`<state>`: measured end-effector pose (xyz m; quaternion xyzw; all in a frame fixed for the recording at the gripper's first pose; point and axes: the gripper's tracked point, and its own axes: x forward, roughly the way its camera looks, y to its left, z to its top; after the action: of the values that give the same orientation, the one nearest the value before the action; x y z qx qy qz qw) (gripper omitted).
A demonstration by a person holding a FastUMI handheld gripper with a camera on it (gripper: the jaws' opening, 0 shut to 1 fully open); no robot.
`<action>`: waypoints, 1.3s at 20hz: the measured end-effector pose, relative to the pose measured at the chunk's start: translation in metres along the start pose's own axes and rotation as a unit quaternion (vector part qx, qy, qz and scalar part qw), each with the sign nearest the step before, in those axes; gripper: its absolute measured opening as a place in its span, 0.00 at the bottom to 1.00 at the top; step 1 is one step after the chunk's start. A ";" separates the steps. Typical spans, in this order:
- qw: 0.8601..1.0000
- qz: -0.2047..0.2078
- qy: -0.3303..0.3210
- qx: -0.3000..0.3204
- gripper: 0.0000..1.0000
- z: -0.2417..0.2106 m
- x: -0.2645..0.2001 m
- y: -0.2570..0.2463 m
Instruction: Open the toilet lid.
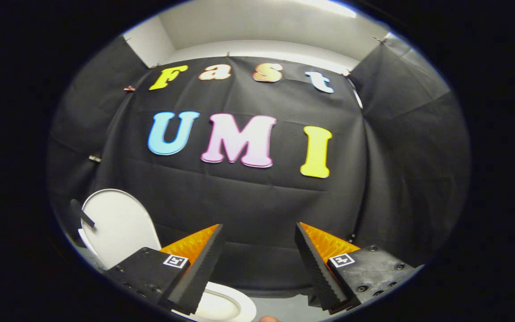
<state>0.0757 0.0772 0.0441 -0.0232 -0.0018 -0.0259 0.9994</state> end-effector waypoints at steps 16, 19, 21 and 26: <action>0.994 0.032 0.051 0.086 0.98 -0.034 -0.034 -0.022; 0.995 0.025 0.049 0.084 0.98 -0.030 -0.030 -0.027; 0.995 0.023 0.051 0.081 0.98 -0.030 -0.027 -0.026; 0.996 0.038 0.045 0.071 0.98 -0.021 -0.026 -0.014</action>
<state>0.0495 0.0640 0.0240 0.0493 0.0419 0.0112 0.9978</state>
